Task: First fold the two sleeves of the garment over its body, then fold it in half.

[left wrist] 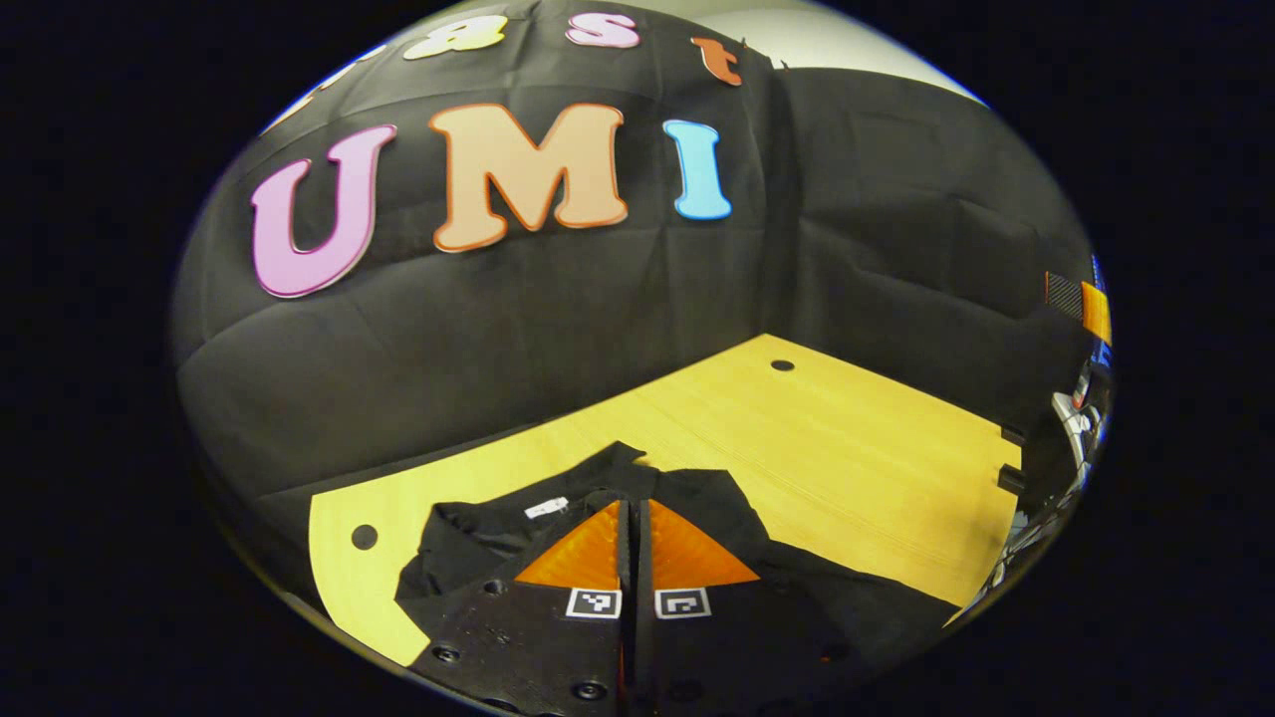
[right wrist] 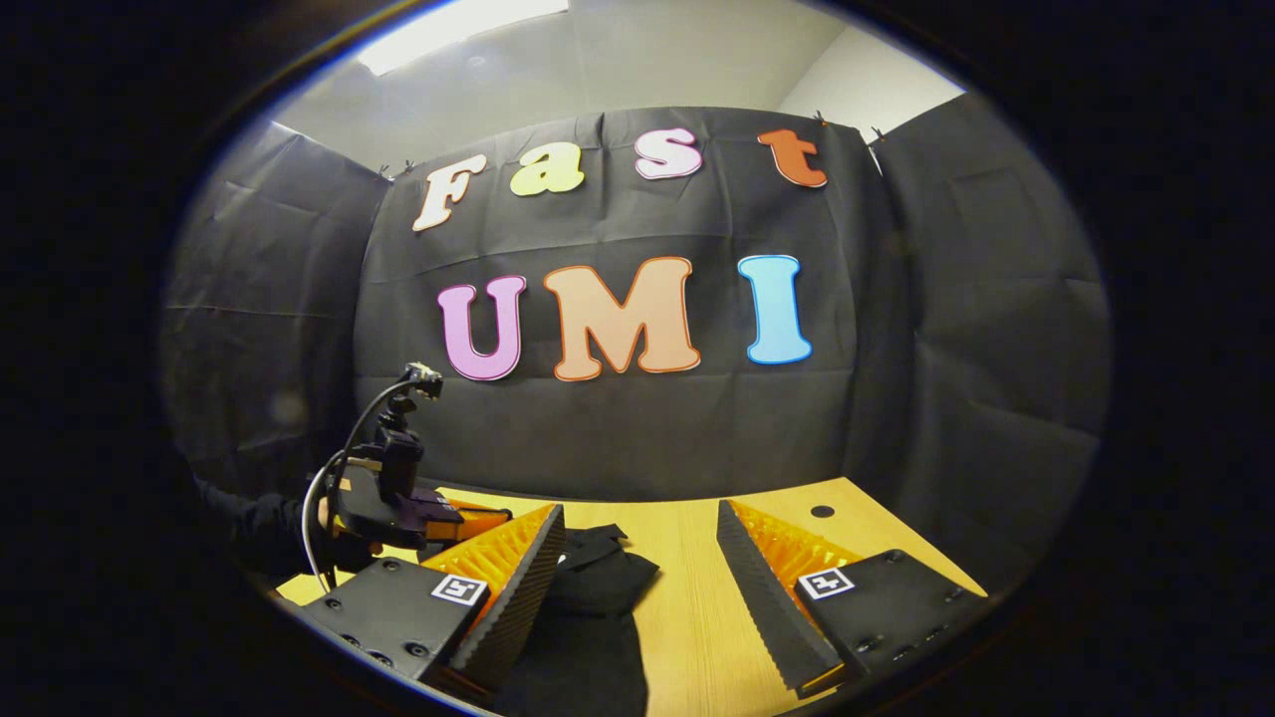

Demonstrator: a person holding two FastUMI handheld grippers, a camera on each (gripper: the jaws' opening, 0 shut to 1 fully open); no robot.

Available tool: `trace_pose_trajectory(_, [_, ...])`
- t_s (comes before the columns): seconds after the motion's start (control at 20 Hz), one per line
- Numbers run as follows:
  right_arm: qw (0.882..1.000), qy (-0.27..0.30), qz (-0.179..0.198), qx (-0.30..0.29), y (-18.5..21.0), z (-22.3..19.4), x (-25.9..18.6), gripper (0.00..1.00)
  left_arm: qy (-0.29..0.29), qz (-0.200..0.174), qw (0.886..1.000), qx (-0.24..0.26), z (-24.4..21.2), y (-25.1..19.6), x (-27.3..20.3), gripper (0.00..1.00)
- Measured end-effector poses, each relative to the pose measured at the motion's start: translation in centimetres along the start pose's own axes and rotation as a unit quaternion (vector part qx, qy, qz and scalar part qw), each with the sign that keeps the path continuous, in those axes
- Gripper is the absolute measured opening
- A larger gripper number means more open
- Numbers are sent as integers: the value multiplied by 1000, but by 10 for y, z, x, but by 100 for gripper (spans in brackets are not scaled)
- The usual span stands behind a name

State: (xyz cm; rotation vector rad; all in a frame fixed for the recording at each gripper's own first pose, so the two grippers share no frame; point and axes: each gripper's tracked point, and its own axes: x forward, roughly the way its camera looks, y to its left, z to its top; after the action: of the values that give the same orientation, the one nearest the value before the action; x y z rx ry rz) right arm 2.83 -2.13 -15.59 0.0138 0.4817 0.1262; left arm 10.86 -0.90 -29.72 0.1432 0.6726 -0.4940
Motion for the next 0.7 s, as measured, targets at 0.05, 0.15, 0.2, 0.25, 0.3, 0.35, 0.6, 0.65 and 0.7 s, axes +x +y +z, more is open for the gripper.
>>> trace_pose_trajectory(0.05, [1000, 3, -1, 0, -2, -3, 2, 97, 4, -4, 1000, 2, 0, -5, 7, 0])
trace_pose_trajectory(0.15, [1000, 12, 2, -1, -1, -9, 6, 97, 3, 6, 1000, 3, 2, -7, 21, 0])
trace_pose_trajectory(0.2, [1000, 18, 5, -3, 0, -14, 8, 97, 5, 13, 1000, 5, 2, -7, 28, 1])
trace_pose_trajectory(0.25, [1000, 23, 8, -5, 2, -17, 10, 94, 4, 13, 1000, 7, 2, -10, 30, 8])
trace_pose_trajectory(0.3, [1000, 27, 13, -6, 4, -21, 11, 97, -6, 16, 1000, 12, 9, -11, 41, 54])
trace_pose_trajectory(0.35, [999, 29, 17, -8, 6, -22, 13, 97, -19, 15, 1000, 13, 16, -14, 29, 100])
trace_pose_trajectory(0.6, [998, 43, 43, -15, 20, -36, 23, 99, -44, 45, 998, 4, 25, 3, -7, 94])
trace_pose_trajectory(0.65, [998, 48, 48, -17, 22, -41, 24, 100, -45, 57, 997, -1, 22, 10, -17, 94])
trace_pose_trajectory(0.7, [997, 55, 52, -17, 24, -48, 27, 97, -45, 69, 997, -6, 17, 18, -32, 94])
